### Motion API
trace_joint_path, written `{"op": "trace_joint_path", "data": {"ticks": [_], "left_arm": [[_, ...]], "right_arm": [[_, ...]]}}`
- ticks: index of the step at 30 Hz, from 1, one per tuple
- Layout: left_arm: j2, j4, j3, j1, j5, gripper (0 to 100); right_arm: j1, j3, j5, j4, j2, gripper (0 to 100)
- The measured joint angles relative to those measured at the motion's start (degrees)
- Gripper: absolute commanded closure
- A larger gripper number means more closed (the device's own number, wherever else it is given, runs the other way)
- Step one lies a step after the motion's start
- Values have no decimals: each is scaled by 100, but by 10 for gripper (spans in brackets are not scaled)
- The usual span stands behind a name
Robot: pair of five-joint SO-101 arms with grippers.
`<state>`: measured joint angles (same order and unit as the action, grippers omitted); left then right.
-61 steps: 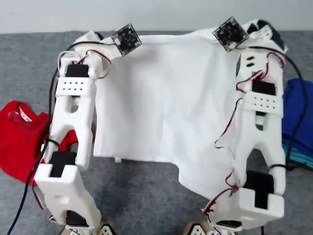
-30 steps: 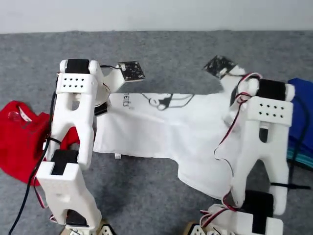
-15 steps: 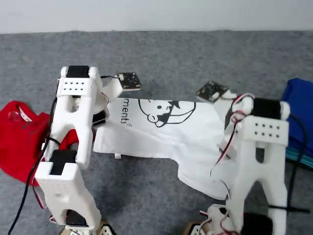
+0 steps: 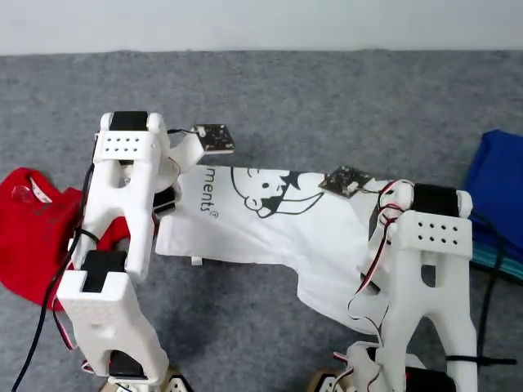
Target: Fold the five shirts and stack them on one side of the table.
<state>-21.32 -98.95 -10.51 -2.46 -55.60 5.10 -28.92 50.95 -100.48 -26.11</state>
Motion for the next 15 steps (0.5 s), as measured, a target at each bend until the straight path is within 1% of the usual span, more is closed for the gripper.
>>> {"op": "trace_joint_path", "data": {"ticks": [2, 4, 5, 9, 15], "left_arm": [[35, 0, 0, 0, 0, 892], [193, 0, 0, 0, 167, 848], [325, 0, 0, 0, 299, 831], [967, 0, 0, 0, 677, 801], [1749, 0, 0, -35, 774, 801]], "right_arm": [[0, 0, 0, 0, 0, 821], [0, 0, 0, 0, -9, 708], [18, 0, 0, 0, -26, 679], [193, 0, 0, 0, -35, 717], [264, 53, 0, 0, -35, 734]]}}
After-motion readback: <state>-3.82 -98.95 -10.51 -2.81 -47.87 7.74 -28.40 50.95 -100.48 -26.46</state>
